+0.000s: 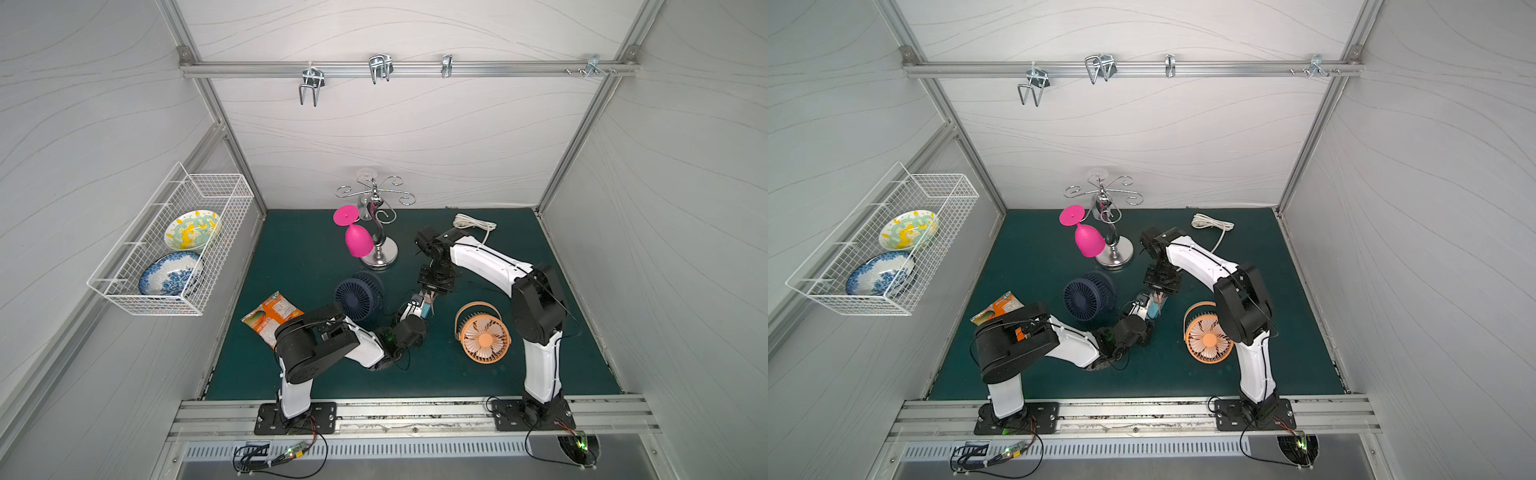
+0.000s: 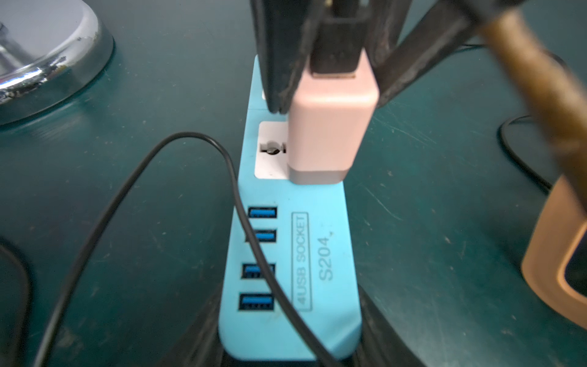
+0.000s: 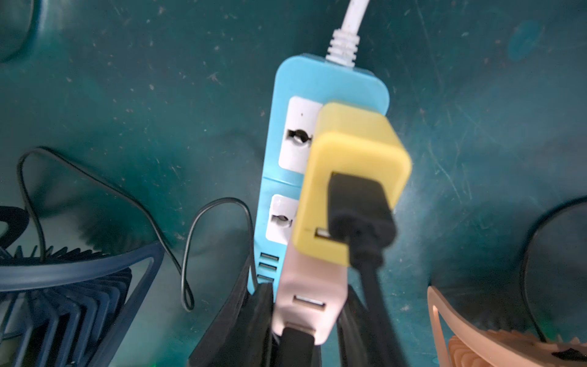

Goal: Unplug the desk fan from the power strip
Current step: Remove the plug from the socket.

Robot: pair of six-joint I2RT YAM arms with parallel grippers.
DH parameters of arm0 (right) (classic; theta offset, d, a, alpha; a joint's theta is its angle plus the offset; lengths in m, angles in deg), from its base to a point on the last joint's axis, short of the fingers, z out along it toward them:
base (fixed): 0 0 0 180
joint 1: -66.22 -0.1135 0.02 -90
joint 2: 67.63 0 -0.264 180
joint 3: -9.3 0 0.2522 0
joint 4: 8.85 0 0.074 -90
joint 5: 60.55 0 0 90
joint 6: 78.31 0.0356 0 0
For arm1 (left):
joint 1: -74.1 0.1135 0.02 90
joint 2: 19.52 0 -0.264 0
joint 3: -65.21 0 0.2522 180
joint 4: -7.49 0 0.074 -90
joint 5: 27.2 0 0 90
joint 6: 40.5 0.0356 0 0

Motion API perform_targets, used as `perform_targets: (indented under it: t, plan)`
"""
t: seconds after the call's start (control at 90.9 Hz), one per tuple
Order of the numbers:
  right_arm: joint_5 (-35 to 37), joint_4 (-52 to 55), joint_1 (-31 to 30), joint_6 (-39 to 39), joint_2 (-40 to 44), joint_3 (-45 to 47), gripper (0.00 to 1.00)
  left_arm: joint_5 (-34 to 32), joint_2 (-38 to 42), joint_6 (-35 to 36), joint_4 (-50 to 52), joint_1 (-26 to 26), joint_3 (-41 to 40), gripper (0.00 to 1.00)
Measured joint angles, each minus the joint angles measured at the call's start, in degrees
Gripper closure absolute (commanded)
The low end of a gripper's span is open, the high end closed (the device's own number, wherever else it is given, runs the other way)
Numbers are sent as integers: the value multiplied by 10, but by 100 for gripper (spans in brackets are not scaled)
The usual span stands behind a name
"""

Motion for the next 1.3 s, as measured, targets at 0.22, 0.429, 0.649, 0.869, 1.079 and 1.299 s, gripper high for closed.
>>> perform_targets:
  t: [0.22, 0.429, 0.649, 0.869, 1.079, 1.299]
  plan:
    - [-2, 0, 0, 5, -2, -1, 76, -4, 0, 0, 2, 0, 0, 75]
    - [-9, 0, 6, 5, -2, -1, 84, -5, 0, 1, 2, 0, 0, 78]
    - [-19, 0, 12, 7, -2, -1, 87, -5, 0, 1, 2, 0, 0, 79]
    - [-18, -1, 7, 9, -2, 0, 91, -5, 0, 0, 2, 0, 0, 79]
    - [-7, -16, -3, 19, 8, 12, 94, -7, 0, -1, 3, -1, 0, 80]
    - [-4, -17, -3, 19, 8, 13, 94, -9, 0, -4, 4, -1, 0, 80]
